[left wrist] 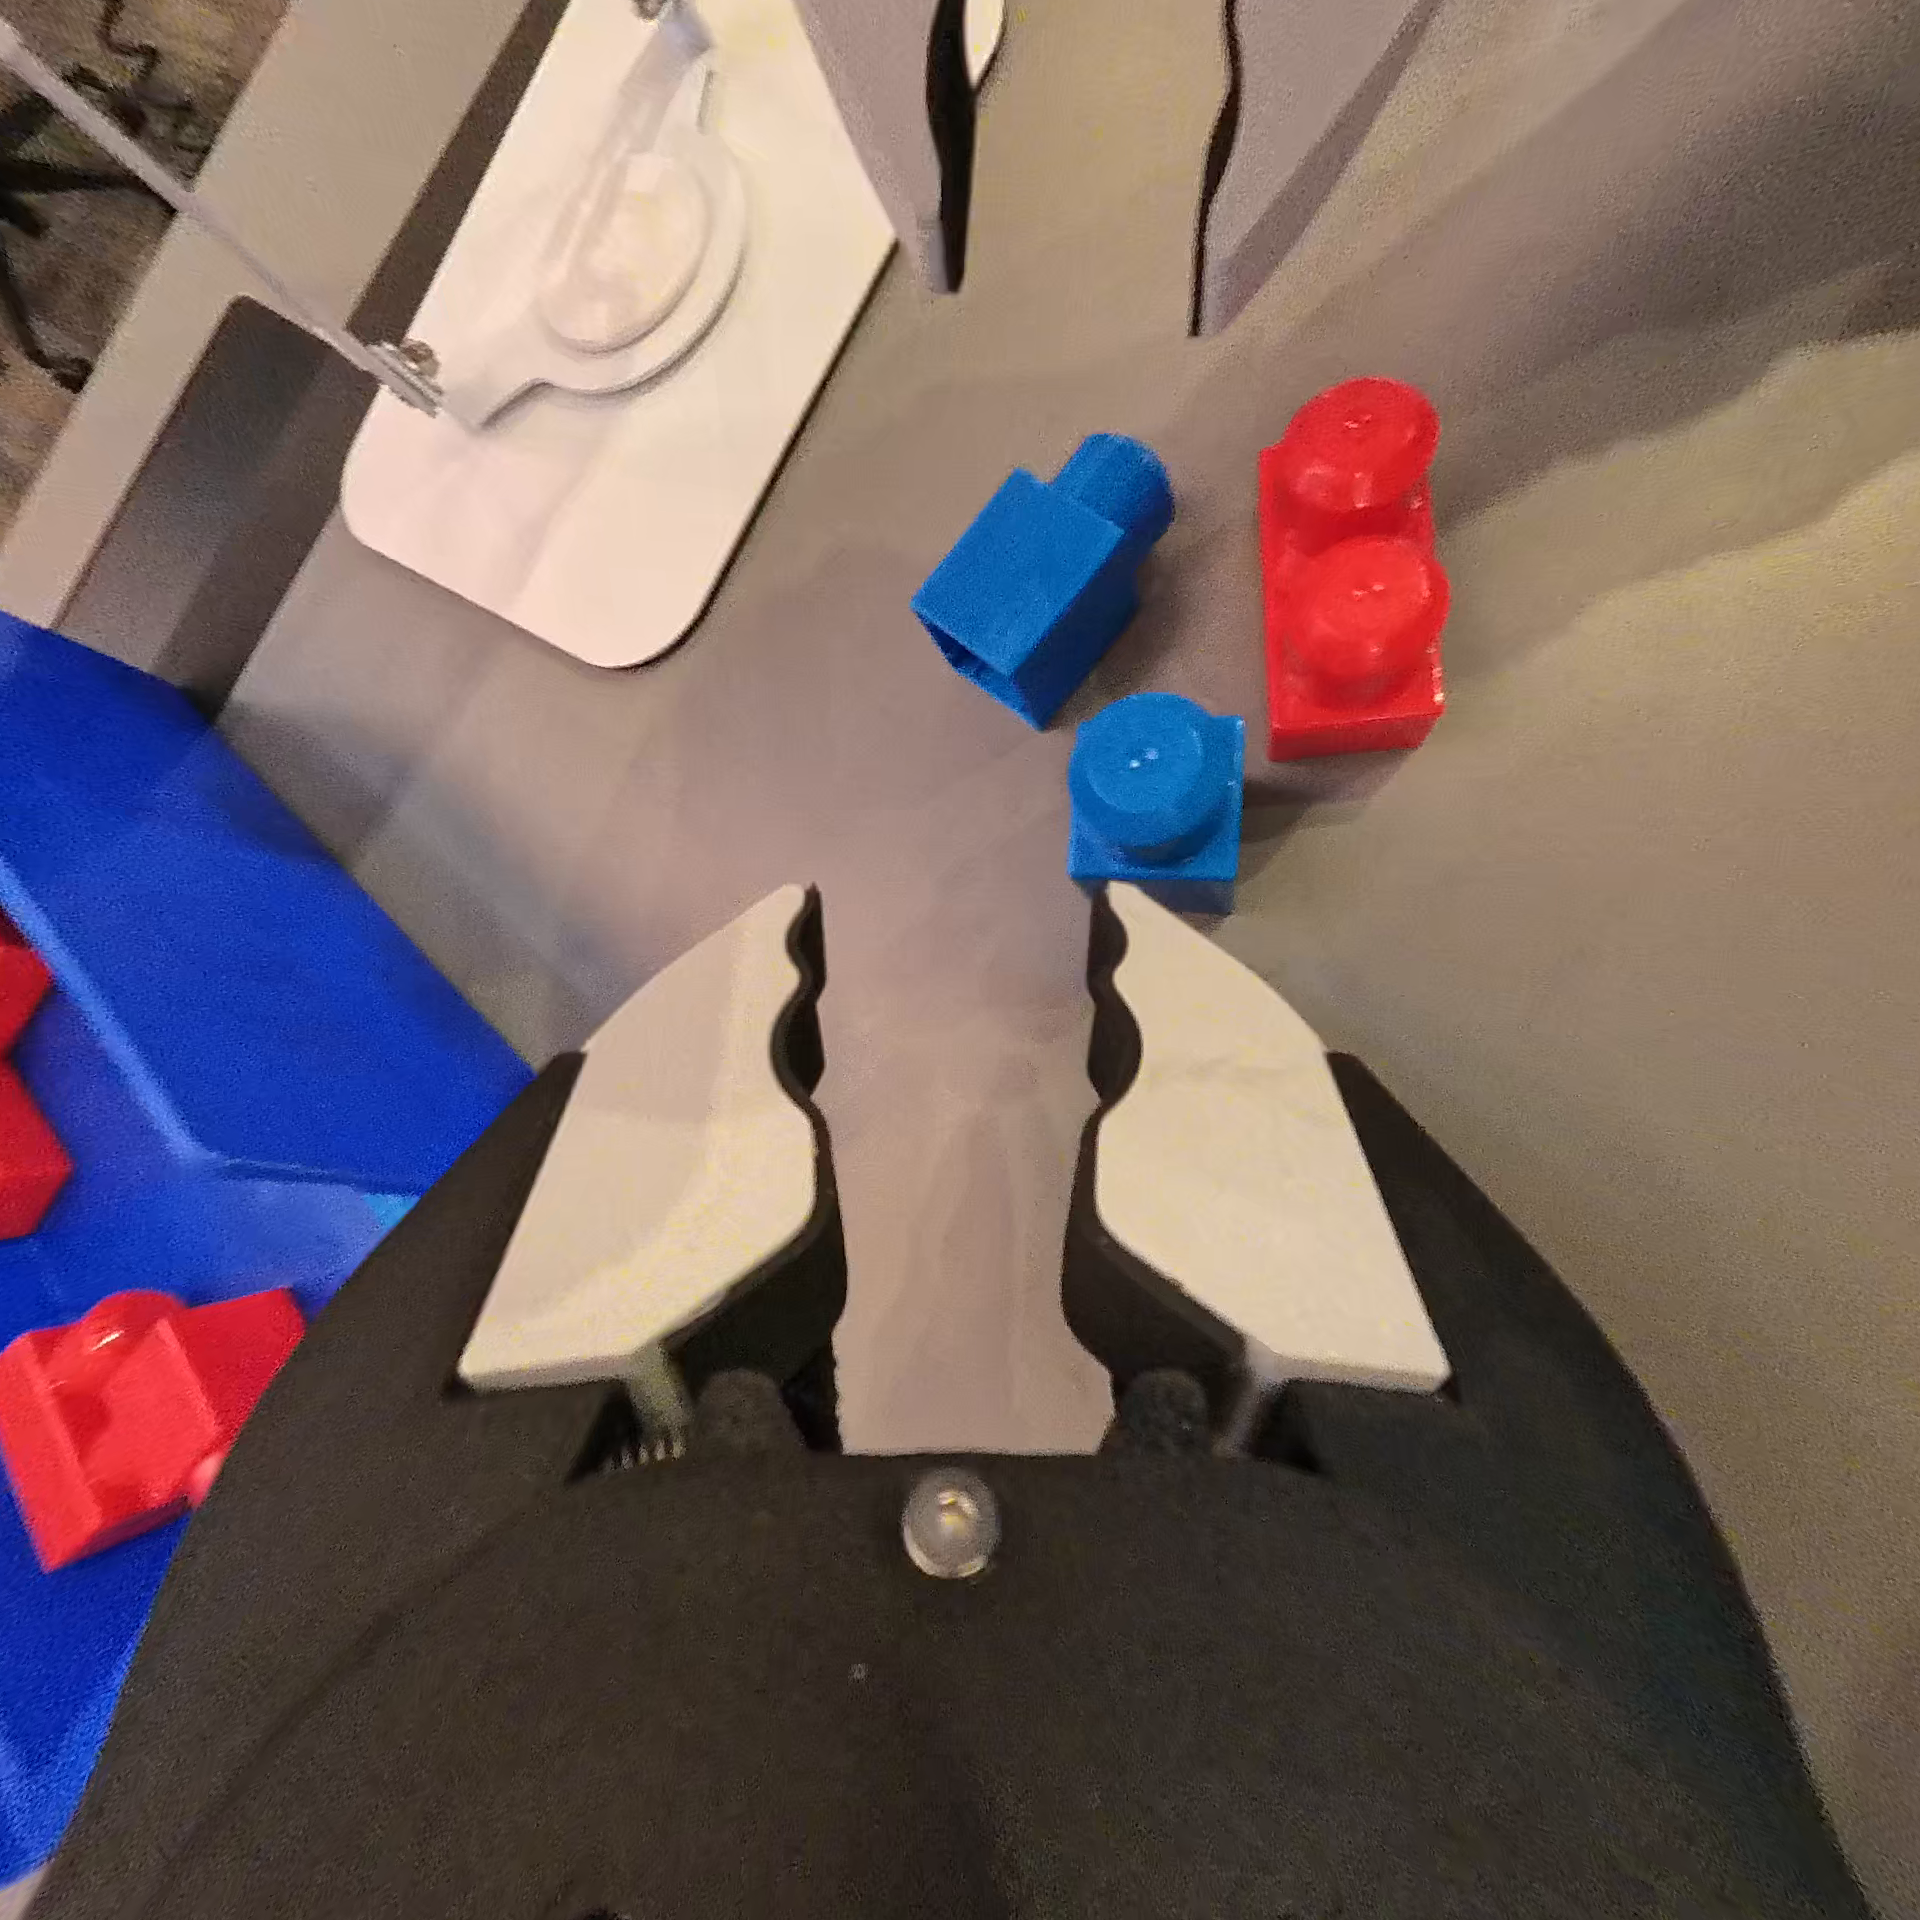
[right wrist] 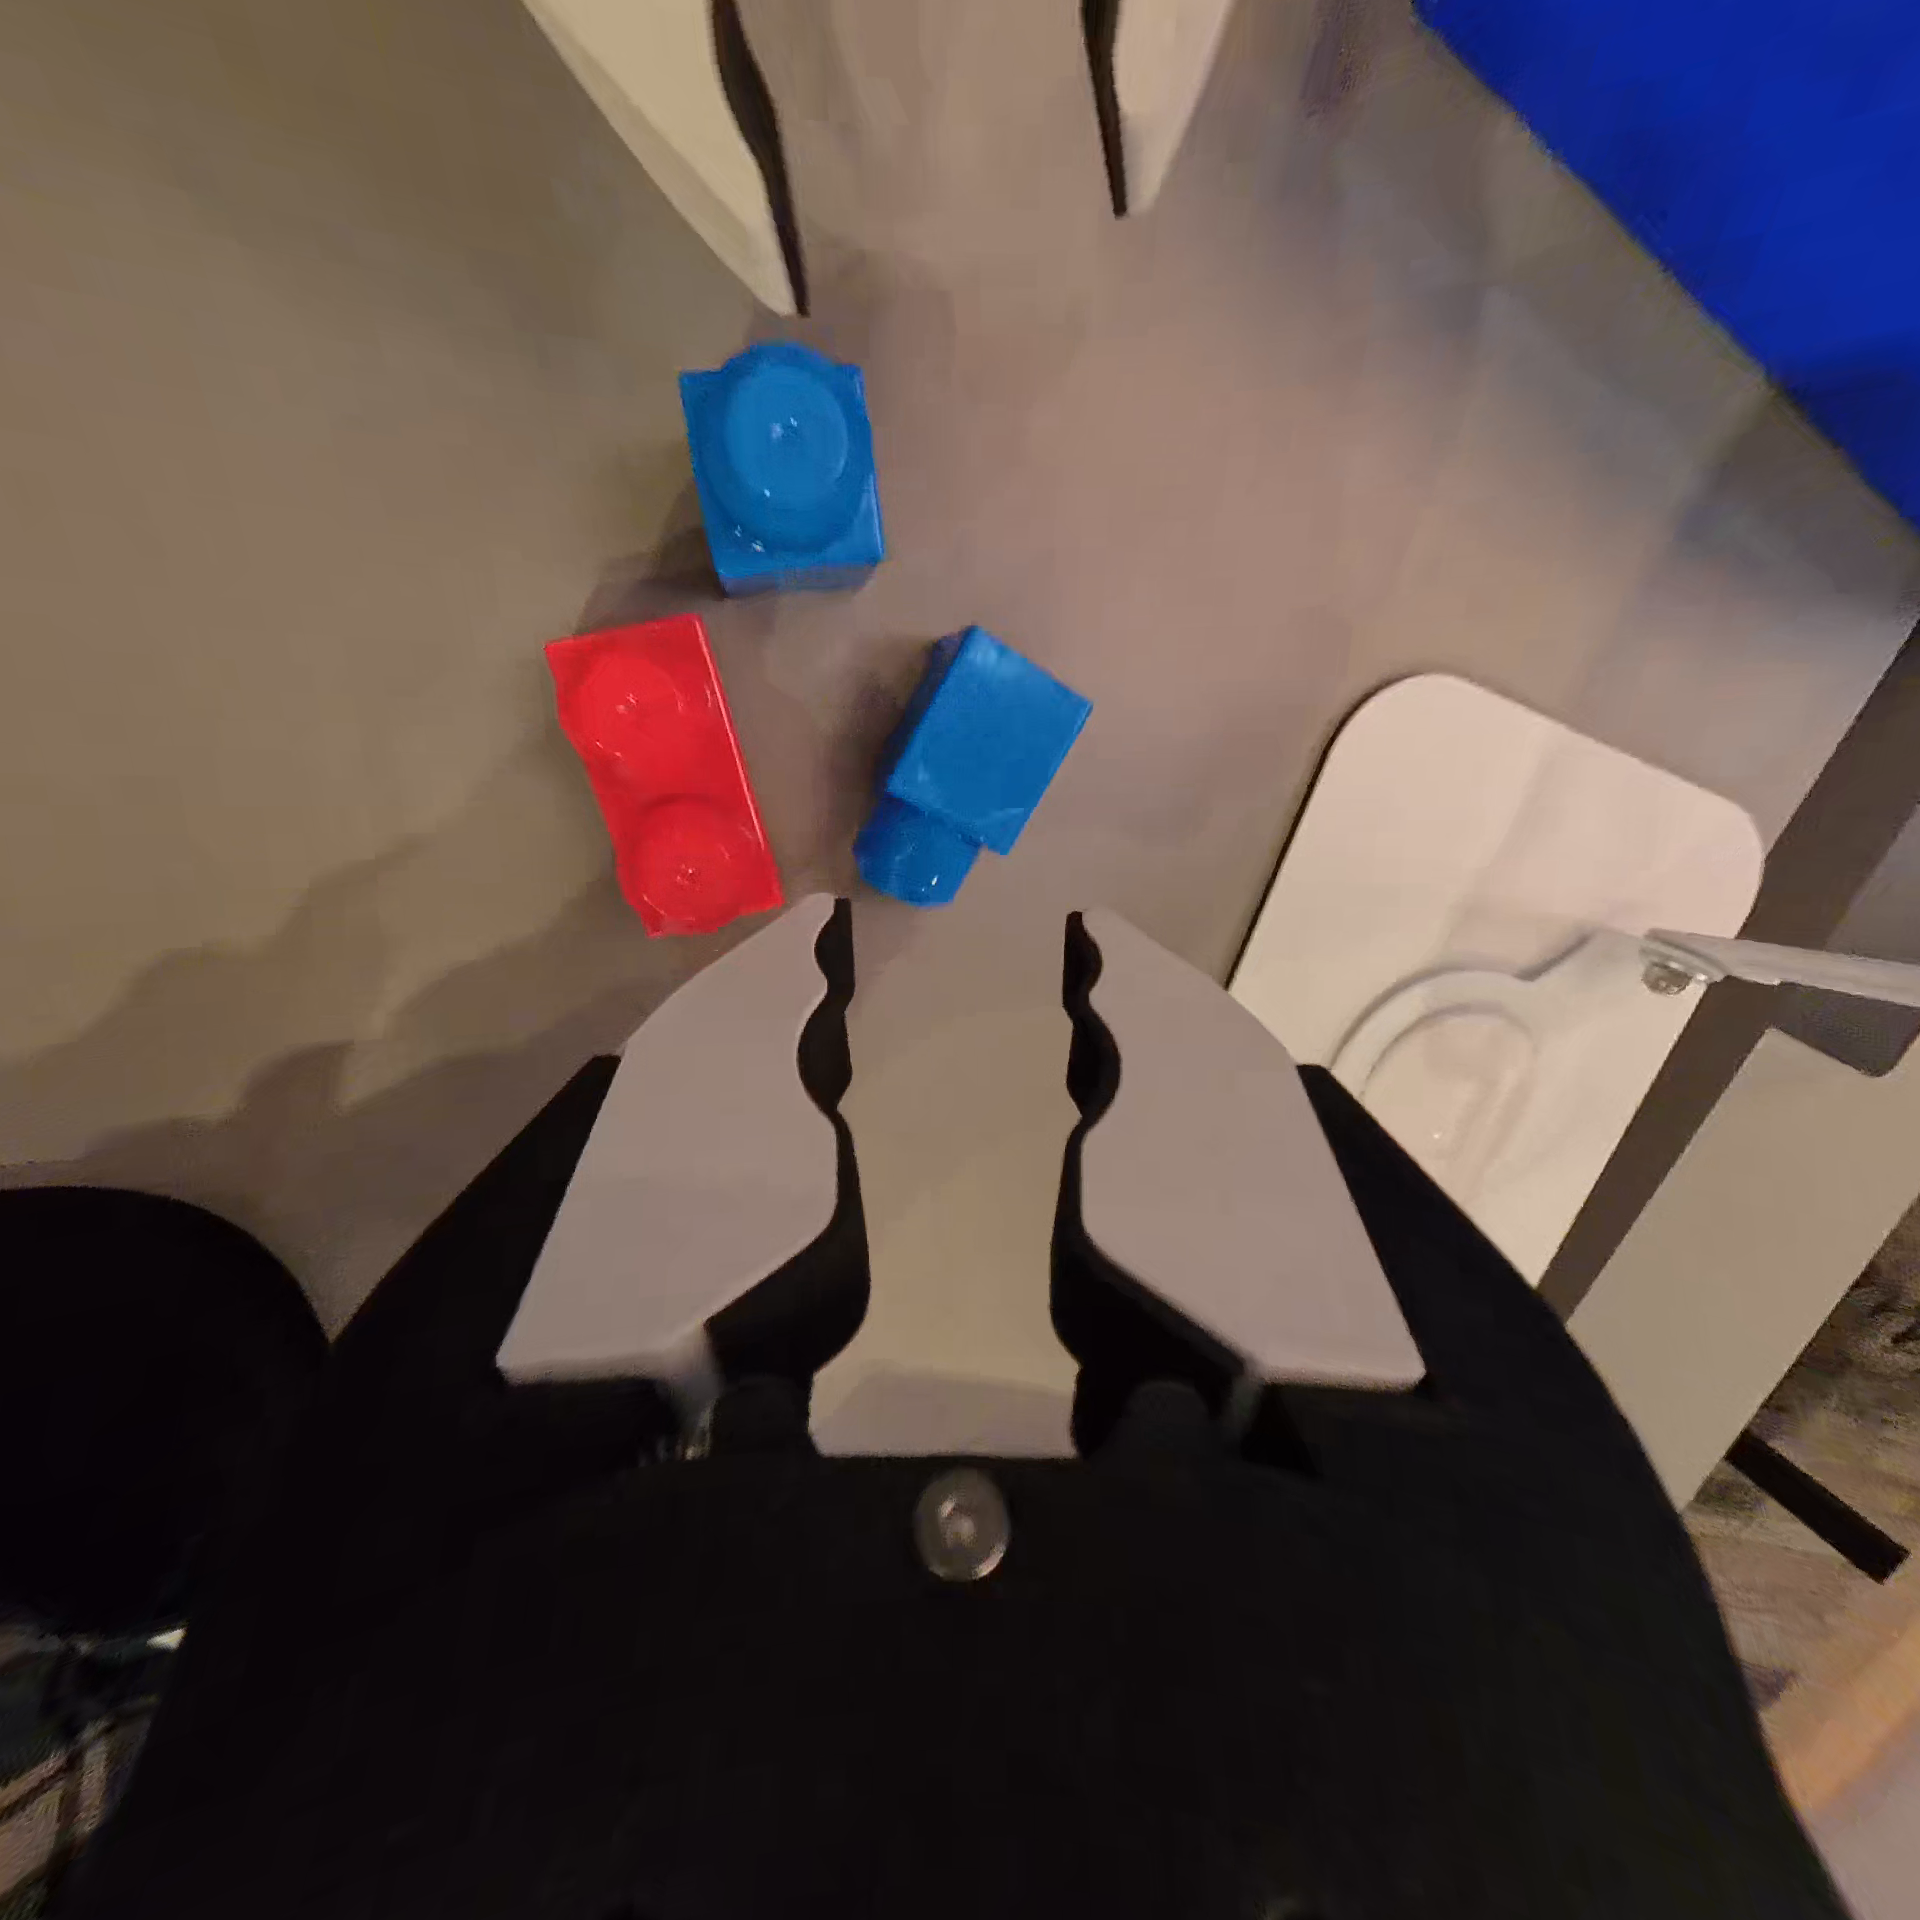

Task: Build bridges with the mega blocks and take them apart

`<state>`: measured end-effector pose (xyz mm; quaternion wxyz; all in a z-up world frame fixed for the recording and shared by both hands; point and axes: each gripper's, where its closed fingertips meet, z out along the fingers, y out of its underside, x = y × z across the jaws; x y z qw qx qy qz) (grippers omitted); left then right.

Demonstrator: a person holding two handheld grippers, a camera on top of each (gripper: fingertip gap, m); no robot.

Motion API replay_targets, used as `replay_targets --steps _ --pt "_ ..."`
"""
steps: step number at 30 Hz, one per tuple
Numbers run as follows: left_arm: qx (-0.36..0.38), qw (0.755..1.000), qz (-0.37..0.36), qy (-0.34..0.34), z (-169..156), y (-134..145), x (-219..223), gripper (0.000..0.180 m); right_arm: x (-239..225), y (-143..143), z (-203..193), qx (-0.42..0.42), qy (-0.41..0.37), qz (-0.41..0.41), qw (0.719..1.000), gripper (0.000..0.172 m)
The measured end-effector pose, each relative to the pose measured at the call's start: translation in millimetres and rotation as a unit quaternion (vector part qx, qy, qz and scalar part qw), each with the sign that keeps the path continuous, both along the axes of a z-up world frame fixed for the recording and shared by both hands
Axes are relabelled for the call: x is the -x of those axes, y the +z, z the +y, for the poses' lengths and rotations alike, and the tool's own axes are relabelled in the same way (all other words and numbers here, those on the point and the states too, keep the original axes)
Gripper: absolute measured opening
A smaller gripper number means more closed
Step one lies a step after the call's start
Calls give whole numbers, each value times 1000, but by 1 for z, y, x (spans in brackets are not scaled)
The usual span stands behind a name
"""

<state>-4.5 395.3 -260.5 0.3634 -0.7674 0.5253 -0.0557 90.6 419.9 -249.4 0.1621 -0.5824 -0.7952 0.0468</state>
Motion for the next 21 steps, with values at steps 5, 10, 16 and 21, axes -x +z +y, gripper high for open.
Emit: replay_targets --steps 5,10,16,21 --pt "32 999 -9 -22 -11 -8 -9 56 4 -22 -1 51 -24 -12 998 42" --pt "55 998 -26 -29 -20 -14 -18 59 2 -38 2 61 -48 -42 996 44" --pt "90 995 -22 -32 -21 -35 -30 49 1 -42 3 60 -49 -49 996 42" --pt "133 989 -55 -44 -24 -35 -39 36 2 -35 8 55 -52 -31 997 39"
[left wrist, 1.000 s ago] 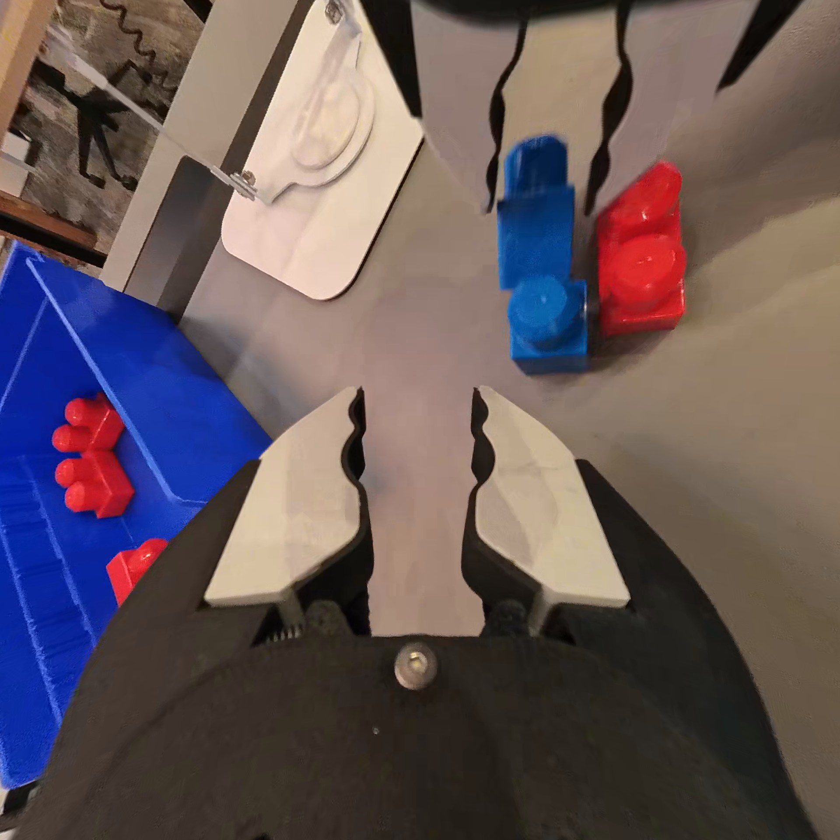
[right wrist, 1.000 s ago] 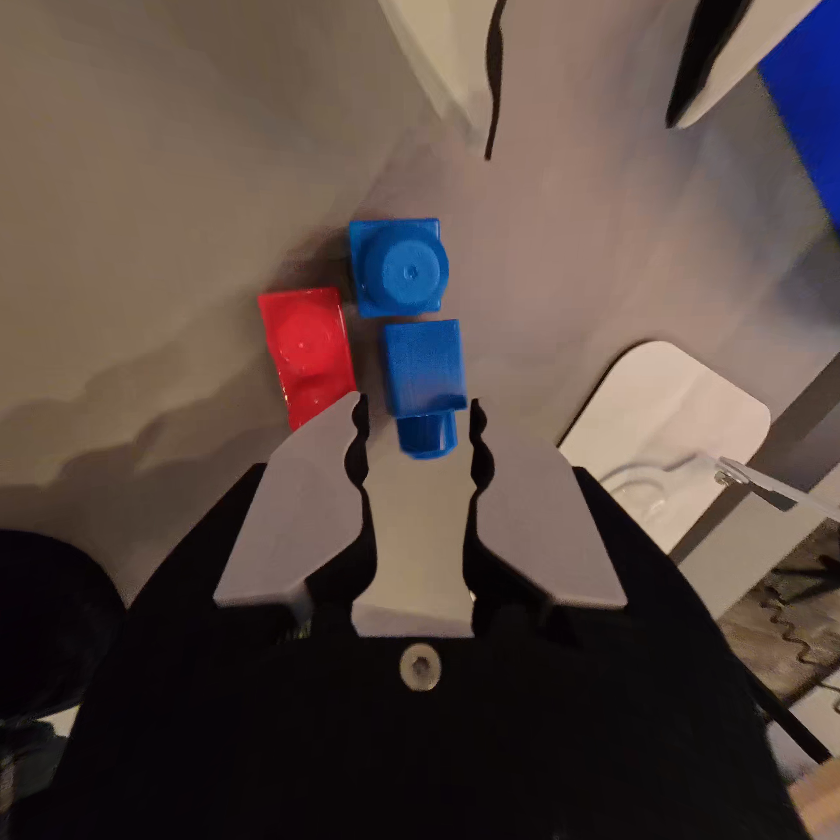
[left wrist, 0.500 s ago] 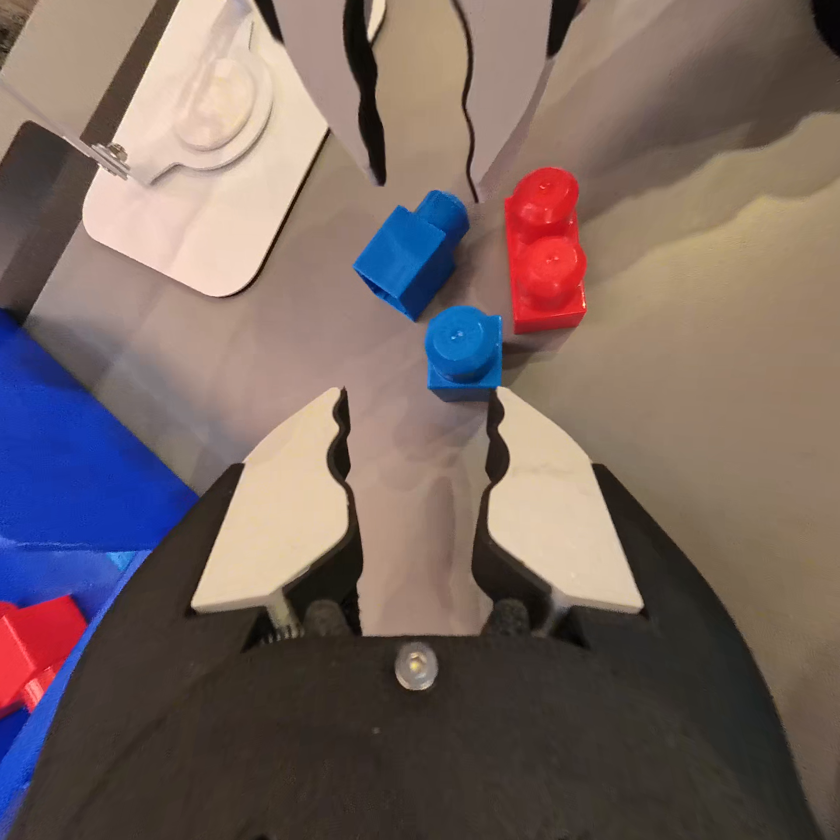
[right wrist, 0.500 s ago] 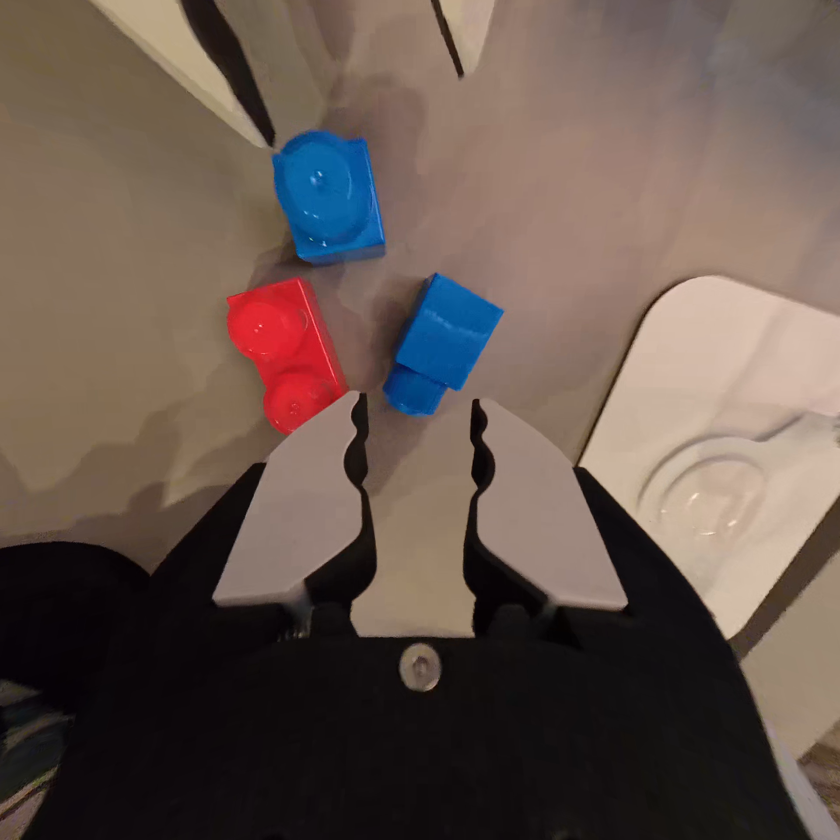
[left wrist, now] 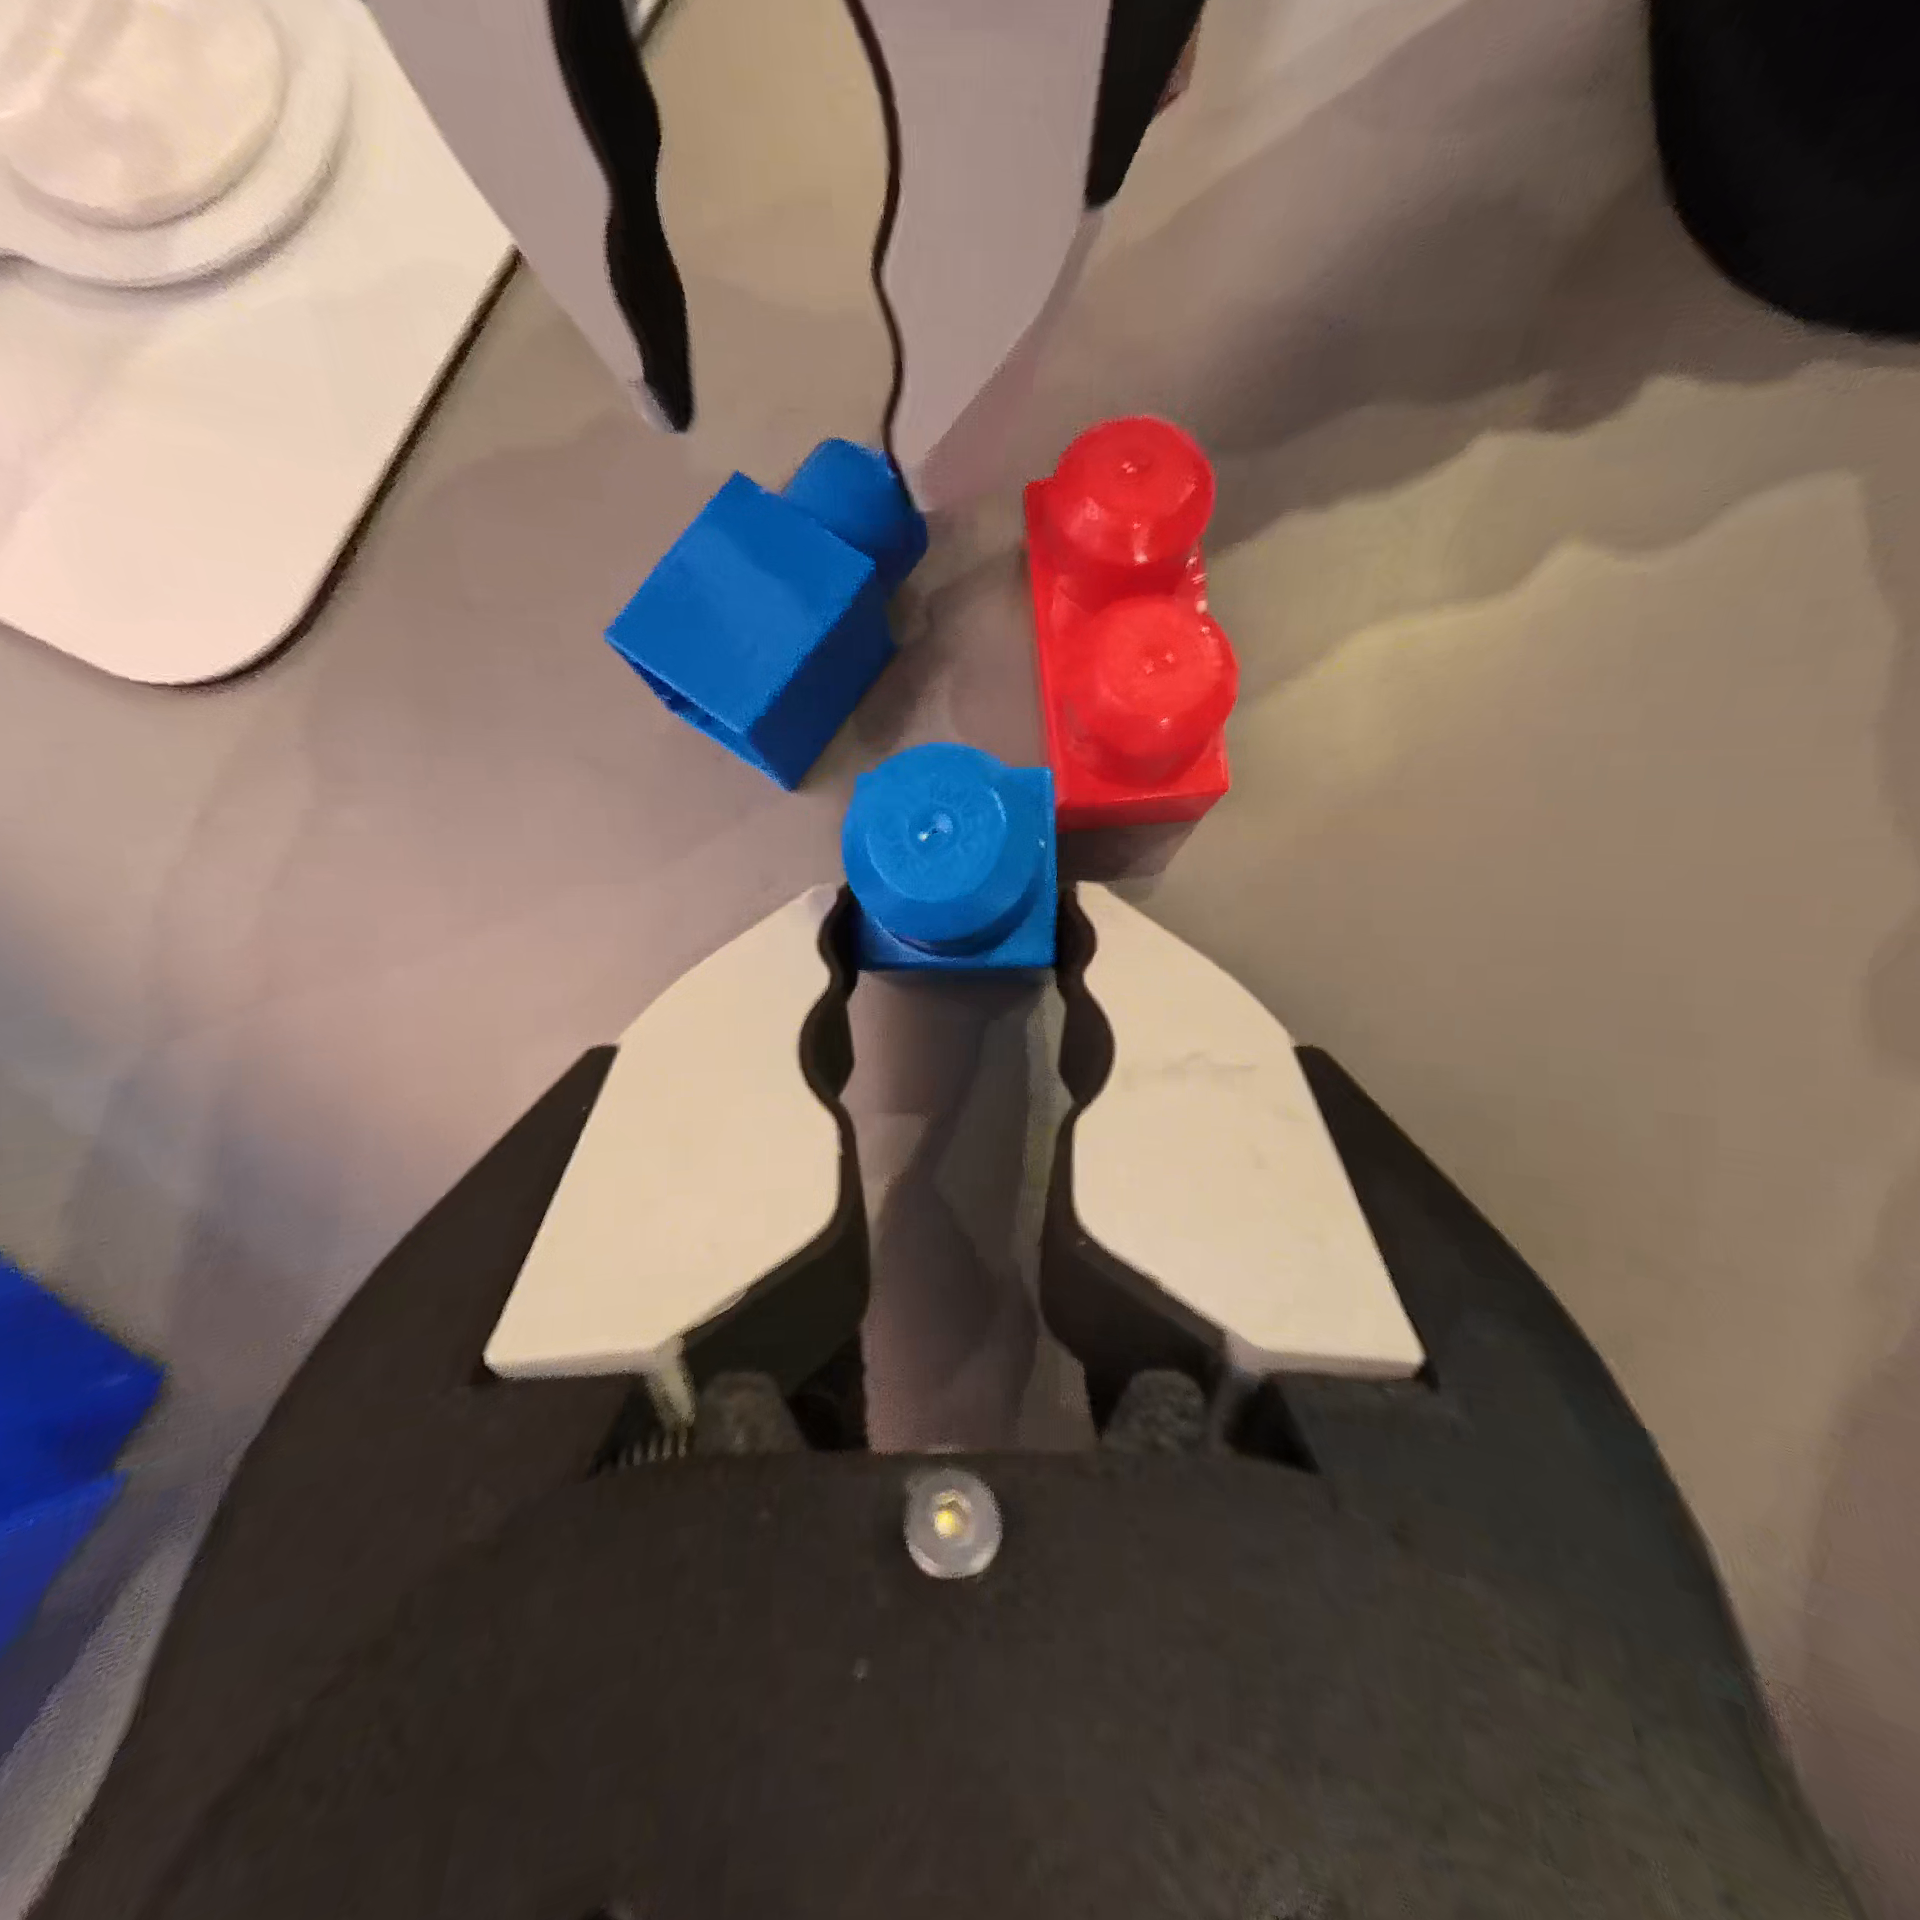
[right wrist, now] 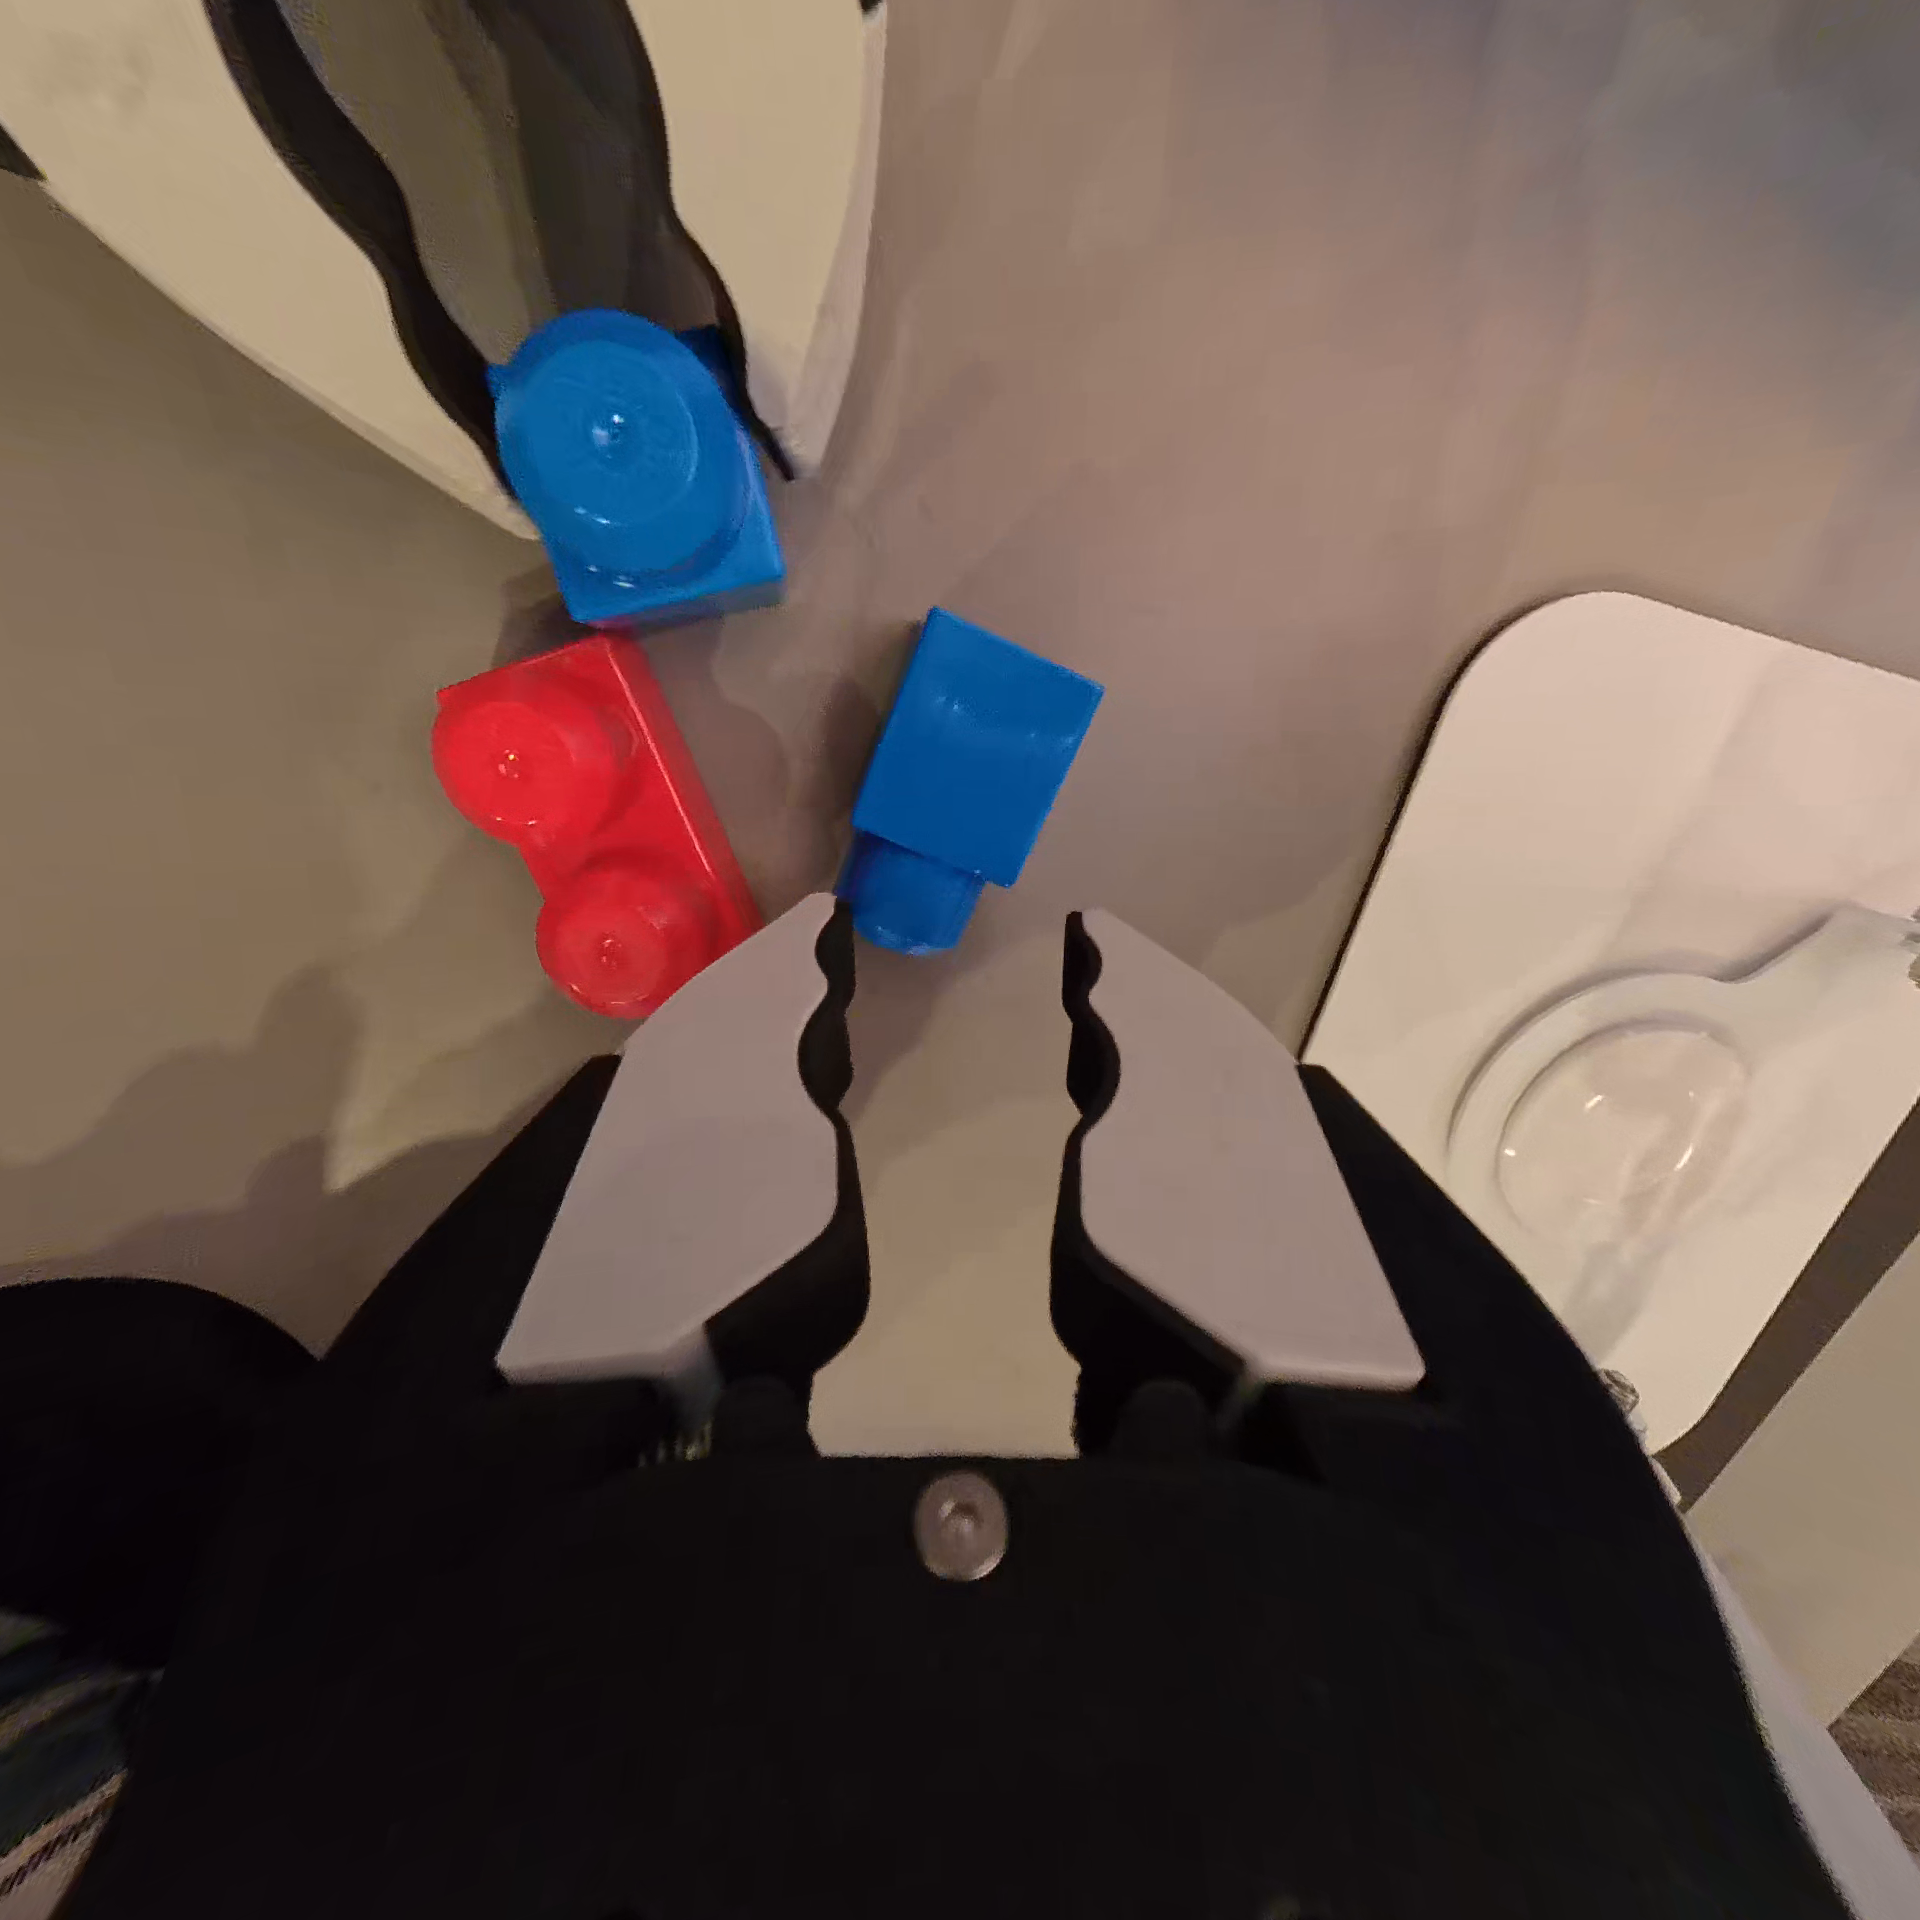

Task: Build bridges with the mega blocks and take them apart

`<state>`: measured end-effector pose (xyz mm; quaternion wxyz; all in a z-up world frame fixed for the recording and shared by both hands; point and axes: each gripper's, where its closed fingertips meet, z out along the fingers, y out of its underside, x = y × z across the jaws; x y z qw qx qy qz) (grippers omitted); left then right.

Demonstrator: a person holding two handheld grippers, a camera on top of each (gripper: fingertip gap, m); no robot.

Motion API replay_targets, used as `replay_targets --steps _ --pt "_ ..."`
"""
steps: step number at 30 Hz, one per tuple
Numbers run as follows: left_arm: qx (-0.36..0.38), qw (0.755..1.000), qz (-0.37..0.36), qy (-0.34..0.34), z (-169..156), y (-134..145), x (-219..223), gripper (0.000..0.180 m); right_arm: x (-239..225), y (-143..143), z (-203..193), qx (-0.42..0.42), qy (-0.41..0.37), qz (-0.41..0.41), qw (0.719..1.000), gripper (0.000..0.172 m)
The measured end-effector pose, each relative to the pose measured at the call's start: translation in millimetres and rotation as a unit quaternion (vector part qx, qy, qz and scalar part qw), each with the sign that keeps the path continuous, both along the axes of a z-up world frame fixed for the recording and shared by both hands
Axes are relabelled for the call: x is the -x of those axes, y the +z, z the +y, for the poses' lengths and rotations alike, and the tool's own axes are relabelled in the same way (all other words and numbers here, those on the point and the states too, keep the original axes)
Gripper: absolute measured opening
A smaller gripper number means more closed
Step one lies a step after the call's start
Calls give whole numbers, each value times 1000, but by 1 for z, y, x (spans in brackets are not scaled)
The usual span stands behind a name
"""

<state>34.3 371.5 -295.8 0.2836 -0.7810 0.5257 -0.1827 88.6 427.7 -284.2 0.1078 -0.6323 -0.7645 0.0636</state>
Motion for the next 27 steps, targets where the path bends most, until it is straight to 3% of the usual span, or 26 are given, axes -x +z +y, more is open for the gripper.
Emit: replay_targets --steps 5,7,13,19,27 --pt "207 976 -61 -23 -24 9 -2 36 -3 3 -1 6 0 1 1000 36" --pt "245 967 -64 4 -16 6 2 49 -3 3 -4 8 4 -1 1000 35" --pt "144 989 1 33 14 8 22 77 -4 6 -4 15 3 4 1000 34" --pt "95 994 -5 53 12 15 27 72 -4 5 -3 20 0 7 1000 34" --pt "44 992 59 98 13 -8 16 72 3 -4 -3 16 -2 -1 1000 38"
